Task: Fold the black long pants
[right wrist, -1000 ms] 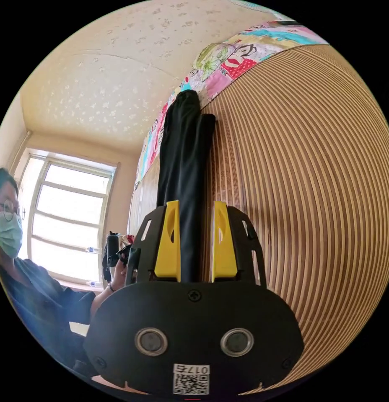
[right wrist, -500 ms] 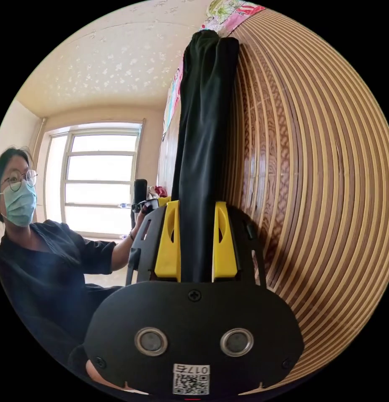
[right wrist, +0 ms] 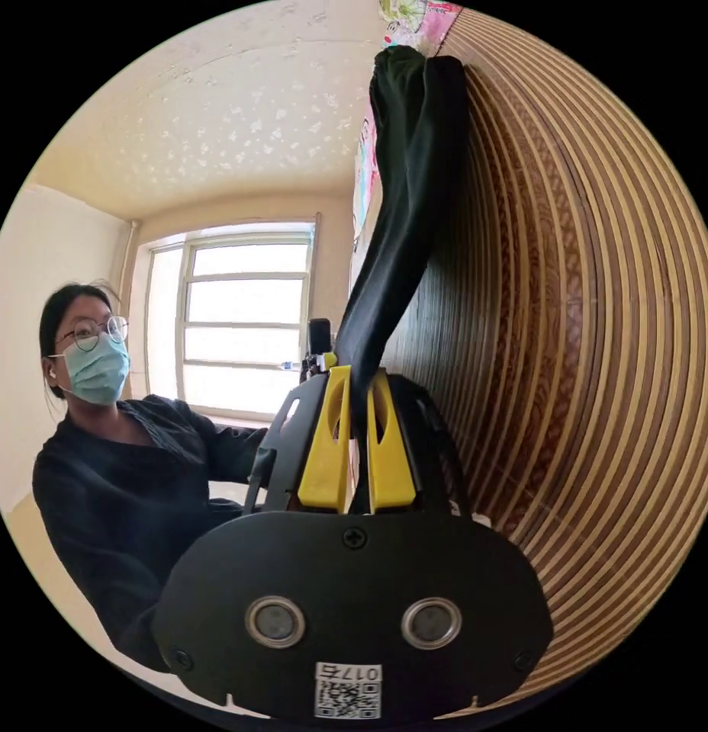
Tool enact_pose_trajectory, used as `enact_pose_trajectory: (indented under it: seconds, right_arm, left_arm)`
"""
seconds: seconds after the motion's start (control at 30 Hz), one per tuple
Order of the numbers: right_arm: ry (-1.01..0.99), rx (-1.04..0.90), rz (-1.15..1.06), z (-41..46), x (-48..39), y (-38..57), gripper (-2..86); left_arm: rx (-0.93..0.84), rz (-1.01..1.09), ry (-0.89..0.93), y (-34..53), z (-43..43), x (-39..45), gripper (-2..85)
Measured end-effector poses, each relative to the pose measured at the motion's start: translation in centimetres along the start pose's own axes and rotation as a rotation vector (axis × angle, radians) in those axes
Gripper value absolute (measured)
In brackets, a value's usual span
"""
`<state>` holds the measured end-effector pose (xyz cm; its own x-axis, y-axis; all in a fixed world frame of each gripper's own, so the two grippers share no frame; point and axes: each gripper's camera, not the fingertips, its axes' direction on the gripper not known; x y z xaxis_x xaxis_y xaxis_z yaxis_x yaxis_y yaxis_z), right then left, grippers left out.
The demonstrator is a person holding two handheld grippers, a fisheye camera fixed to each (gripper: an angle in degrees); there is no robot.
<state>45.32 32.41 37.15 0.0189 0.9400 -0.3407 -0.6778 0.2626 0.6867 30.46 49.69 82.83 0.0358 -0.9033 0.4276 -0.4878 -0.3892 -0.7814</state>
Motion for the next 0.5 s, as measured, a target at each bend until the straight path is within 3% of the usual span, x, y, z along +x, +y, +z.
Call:
enact_pose_trajectory:
  seconds: [0.2, 0.5]
  right_arm:
    - [-0.035, 0.057, -0.195, -1.7, -12.0, 3.0, 0.6]
    - [0.048, 0.06, -0.522, -2.7, -35.5, 7.8, 0.1]
  left_arm:
    - [0.1, 0.208, 0.092, 3.0, -1.1, 9.8, 4.3]
    - [0.181, 0.535, 0.041, 7.7, -3.0, 31.5, 4.2]
